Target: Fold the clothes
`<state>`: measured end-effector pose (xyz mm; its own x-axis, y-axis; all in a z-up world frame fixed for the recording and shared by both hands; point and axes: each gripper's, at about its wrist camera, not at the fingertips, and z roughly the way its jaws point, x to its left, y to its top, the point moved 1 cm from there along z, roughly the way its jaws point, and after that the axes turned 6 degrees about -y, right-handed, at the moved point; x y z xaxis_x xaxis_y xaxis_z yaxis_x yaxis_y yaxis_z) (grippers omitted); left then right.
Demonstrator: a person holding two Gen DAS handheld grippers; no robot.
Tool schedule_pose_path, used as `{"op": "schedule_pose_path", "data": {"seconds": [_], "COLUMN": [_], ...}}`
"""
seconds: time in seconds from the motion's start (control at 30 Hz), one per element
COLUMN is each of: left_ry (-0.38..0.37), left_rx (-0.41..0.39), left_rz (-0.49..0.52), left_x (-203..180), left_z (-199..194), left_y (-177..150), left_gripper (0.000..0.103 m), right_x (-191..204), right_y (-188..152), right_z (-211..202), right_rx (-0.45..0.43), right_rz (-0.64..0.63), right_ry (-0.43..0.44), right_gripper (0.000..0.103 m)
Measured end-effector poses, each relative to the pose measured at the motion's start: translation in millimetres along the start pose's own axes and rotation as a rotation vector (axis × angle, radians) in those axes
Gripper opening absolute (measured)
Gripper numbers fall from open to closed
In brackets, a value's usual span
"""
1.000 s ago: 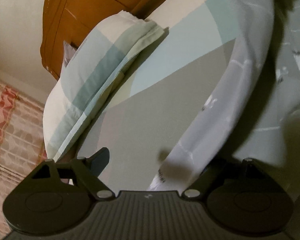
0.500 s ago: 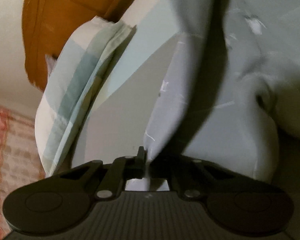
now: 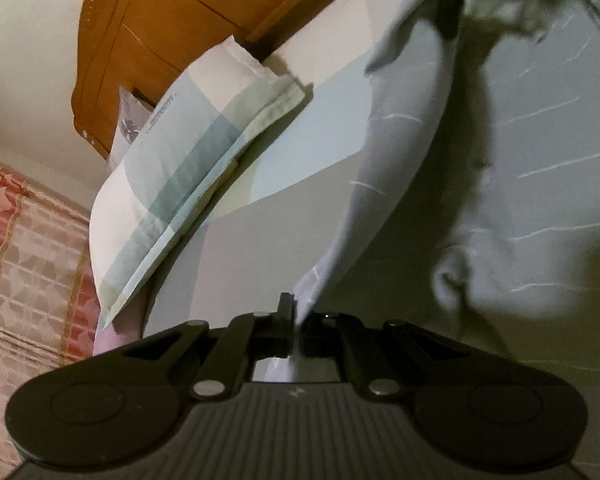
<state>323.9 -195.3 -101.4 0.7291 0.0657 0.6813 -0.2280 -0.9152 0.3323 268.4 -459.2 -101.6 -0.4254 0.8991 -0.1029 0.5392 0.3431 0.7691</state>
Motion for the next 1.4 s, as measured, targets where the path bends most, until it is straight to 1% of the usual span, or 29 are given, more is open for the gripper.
{"op": "schedule_pose_path", "data": {"seconds": [0.2,0.37,0.47,0.53,0.63,0.7,0.8,0.87,0.9,0.93,1.0,1.03,1.2,1.27,1.4], "left_ry": [-0.003,-0.031,-0.073,-0.118,-0.172,-0.22,-0.27,-0.297,-0.305,-0.307,-0.313,-0.312,-0.307,-0.31,-0.308], "left_rx": [-0.035,-0.079,-0.076,-0.065,-0.04,-0.031,-0.027,-0.024,-0.021,-0.018,-0.013,-0.01,-0.014,-0.018,-0.023], "left_rz": [-0.045,-0.026,-0.027,-0.024,0.016,0.025,0.037,0.024,0.02,0.019,0.009,-0.001,-0.081,-0.109,-0.147], "left_x": [-12,-30,-41,-50,-66,-78,-98,-109,-114,-117,-122,-124,-122,-120,-117], "left_z": [-43,-74,-84,-87,-86,-84,-84,-82,-79,-75,-67,-64,-56,-54,-55], "left_y": [12,25,30,31,32,32,31,30,29,28,27,26,22,21,20], "left_gripper": [0.001,0.001,0.001,0.001,0.0,0.0,0.0,0.001,0.001,0.001,0.0,0.0,0.0,0.0,0.001], "right_x": [-1,-1,-1,4,13,20,29,34,36,39,45,47,69,79,110], "right_y": [-3,-7,-11,-15,-21,-25,-31,-36,-38,-40,-45,-48,-60,-59,-57], "right_z": [-14,-25,-30,-33,-34,-33,-32,-31,-31,-30,-32,-34,-52,-53,-38], "right_rx": [-0.017,-0.018,-0.015,-0.009,0.015,0.04,0.071,0.086,0.1,0.114,0.145,0.157,0.2,0.2,0.191], "right_rz": [0.01,-0.005,-0.017,-0.045,-0.097,-0.137,-0.176,-0.174,-0.176,-0.178,-0.189,-0.197,-0.28,-0.293,-0.394], "right_ry": [-0.026,-0.027,-0.018,-0.01,0.006,0.013,0.012,0.015,0.009,0.002,-0.014,-0.03,-0.142,-0.16,-0.202], "right_gripper": [0.011,0.012,0.012,0.012,0.012,0.012,0.013,0.017,0.023,0.026,0.026,0.031,0.043,0.043,0.043]}}
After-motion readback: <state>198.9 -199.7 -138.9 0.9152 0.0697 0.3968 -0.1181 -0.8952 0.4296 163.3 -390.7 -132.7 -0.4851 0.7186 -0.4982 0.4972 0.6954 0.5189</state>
